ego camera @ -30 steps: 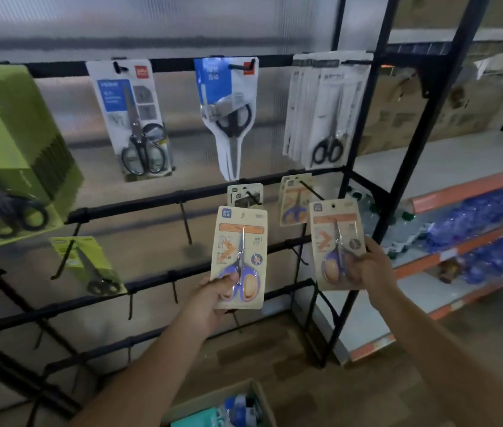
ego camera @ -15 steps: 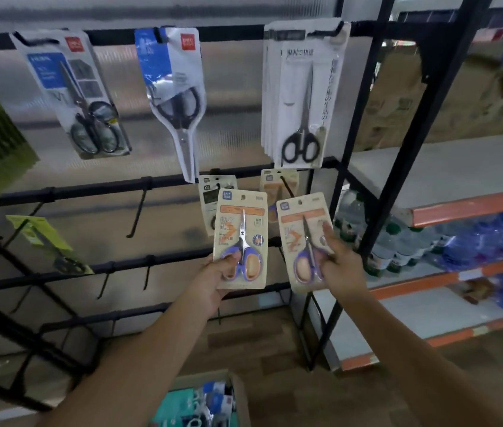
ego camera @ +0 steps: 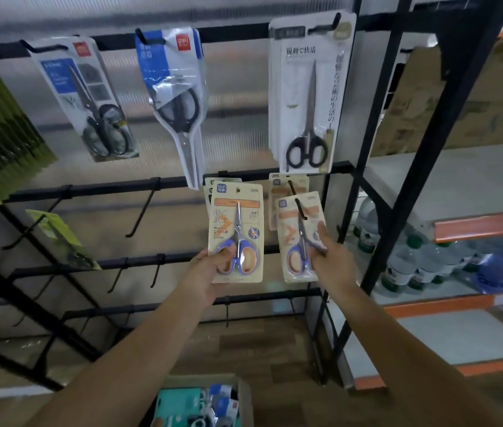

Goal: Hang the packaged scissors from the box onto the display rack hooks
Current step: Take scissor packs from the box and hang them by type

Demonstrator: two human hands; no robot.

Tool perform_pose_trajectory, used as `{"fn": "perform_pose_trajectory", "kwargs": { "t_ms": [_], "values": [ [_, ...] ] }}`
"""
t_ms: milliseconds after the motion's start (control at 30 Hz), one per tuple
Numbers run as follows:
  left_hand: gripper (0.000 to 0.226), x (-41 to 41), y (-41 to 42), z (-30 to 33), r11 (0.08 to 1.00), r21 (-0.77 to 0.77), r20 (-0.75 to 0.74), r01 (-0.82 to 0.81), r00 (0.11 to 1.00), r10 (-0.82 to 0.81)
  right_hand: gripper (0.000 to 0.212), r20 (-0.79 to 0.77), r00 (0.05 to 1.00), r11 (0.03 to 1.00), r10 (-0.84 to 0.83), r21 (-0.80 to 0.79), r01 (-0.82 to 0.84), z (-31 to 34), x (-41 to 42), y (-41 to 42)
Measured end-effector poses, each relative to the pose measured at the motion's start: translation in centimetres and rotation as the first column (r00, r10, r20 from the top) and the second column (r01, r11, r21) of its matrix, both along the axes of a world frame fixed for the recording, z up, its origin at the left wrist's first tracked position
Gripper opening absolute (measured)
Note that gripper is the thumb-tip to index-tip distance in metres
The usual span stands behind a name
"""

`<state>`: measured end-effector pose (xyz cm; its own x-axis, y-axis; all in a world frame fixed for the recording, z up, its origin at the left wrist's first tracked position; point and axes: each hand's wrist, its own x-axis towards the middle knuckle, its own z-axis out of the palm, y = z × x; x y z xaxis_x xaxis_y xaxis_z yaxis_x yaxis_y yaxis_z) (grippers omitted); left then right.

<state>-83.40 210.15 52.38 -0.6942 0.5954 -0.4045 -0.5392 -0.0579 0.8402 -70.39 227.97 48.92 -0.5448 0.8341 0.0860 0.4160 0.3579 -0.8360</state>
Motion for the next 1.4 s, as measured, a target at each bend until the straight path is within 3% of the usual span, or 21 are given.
{"fn": "perform_pose_trajectory", "kwargs": {
  "t_ms": [100,200,300,400,500,600,667,733,833,933,1267,1400],
  "values": [
    [0.047,0.3,0.6,0.3,1.000,-0.012,0.008,0.006,1.000,-0.006,0.059,0.215,0.973,0.996,0.085,-0.032,-0.080,1.5,-3.3,2.7],
    [0.050,0.4,1.1,0.5,1.000,-0.008,-0.022,0.029,0.999,-0.029,0.061,0.312,0.935,0.985,0.168,-0.081,-0.150,2.5,-4.6,4.1],
    [0.039,0.5,1.4,0.4,0.999,-0.012,-0.037,0.043,0.998,-0.043,0.049,0.332,0.922,0.978,0.200,-0.005,-0.210,2.7,-3.0,3.0],
    [0.027,1.2,2.2,0.0,0.997,-0.026,-0.055,0.078,0.995,-0.080,0.035,-0.038,0.973,0.970,0.228,-0.080,-0.230,2.7,-0.4,0.3],
    [0.016,2.9,3.2,-0.6,0.981,-0.032,-0.093,0.193,0.976,-0.196,0.059,-0.455,0.838,0.844,0.303,-0.280,-0.457,3.4,1.0,-2.1],
    [0.012,4.0,3.7,-0.9,0.956,-0.110,-0.169,0.271,0.943,-0.287,0.080,-0.613,0.715,0.795,0.337,-0.221,-0.564,3.1,1.4,-2.6],
    [0.012,4.0,3.7,-0.8,0.920,-0.225,-0.295,0.321,0.877,-0.378,0.083,-0.559,0.770,0.822,0.307,-0.252,-0.511,2.9,1.9,-2.3],
    [0.003,3.8,3.7,-0.5,0.857,-0.399,-0.454,0.326,0.742,-0.493,0.084,-0.341,0.892,0.906,0.296,-0.196,-0.376,2.8,2.3,-1.6],
    [0.025,3.0,3.9,-0.4,0.739,-0.658,-0.599,0.142,0.495,-0.629,0.085,0.008,0.955,0.955,0.297,0.012,-0.297,2.5,2.5,-0.5],
    [0.029,2.5,3.8,0.1,0.657,-0.754,-0.626,-0.008,0.313,-0.714,0.084,0.109,0.960,0.959,0.258,0.090,-0.268,2.1,2.6,-0.3],
    [0.030,1.4,2.9,1.1,0.618,-0.778,-0.628,-0.114,0.162,-0.761,0.059,0.113,0.984,0.984,0.140,0.095,-0.151,0.2,2.6,0.4],
    [0.029,1.3,3.3,2.2,0.609,-0.778,-0.626,-0.152,0.109,-0.773,0.068,0.300,0.948,0.970,0.106,0.178,-0.164,1.3,-1.0,2.2]
  ]
}}
